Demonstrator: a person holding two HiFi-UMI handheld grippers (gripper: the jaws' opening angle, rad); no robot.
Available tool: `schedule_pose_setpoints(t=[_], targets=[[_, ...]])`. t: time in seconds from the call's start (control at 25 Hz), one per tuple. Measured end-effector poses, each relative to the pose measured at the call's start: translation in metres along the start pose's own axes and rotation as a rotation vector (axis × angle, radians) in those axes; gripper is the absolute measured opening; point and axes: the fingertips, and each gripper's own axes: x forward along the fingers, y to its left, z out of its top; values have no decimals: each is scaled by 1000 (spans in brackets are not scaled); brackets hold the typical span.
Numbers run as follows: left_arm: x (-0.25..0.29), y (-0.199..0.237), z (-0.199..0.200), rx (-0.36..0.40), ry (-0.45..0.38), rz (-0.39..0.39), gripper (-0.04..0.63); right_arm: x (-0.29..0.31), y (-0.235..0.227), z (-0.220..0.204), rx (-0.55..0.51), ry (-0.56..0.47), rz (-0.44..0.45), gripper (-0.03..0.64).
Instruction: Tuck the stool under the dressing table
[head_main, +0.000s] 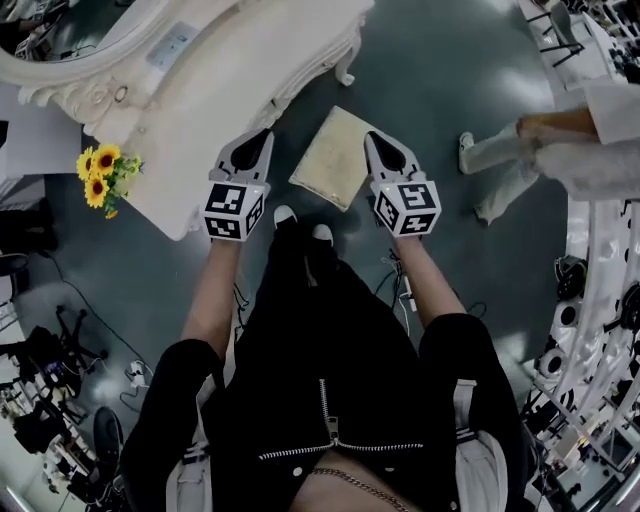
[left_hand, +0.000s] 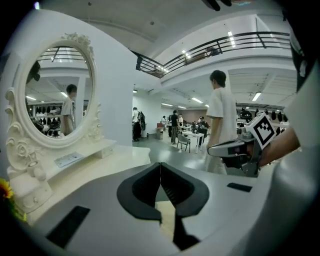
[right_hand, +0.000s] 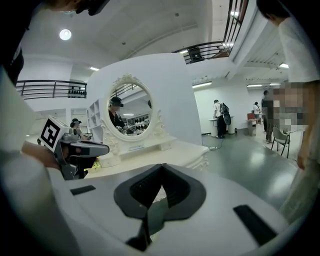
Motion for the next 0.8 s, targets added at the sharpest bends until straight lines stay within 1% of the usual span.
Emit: schedule_pose_setpoints(t=[0.2, 0.32, 0.36, 0.44, 0.52, 0.6, 0.8], targets=[[27, -15, -33, -3, 68, -61, 21, -5, -19, -42, 71, 45, -54, 8], [42, -17, -48, -5, 92, -89, 21, -3, -32, -62, 100, 56, -94, 16], [46, -17, -51, -5, 95, -96, 21, -2, -36, -67, 106, 56, -106, 50], [53, -19, -55, -5, 101, -110, 21, 1, -44, -76, 120, 65, -125, 91], [58, -21, -64, -13, 116, -127, 21, 2, -47, -93, 153, 93, -138, 145], [64, -21, -79, -25, 135, -137, 21, 6, -50, -118, 202, 127, -140, 204], [84, -23, -112, -32, 170, -150, 21, 24, -65, -184, 314, 206, -154, 289]])
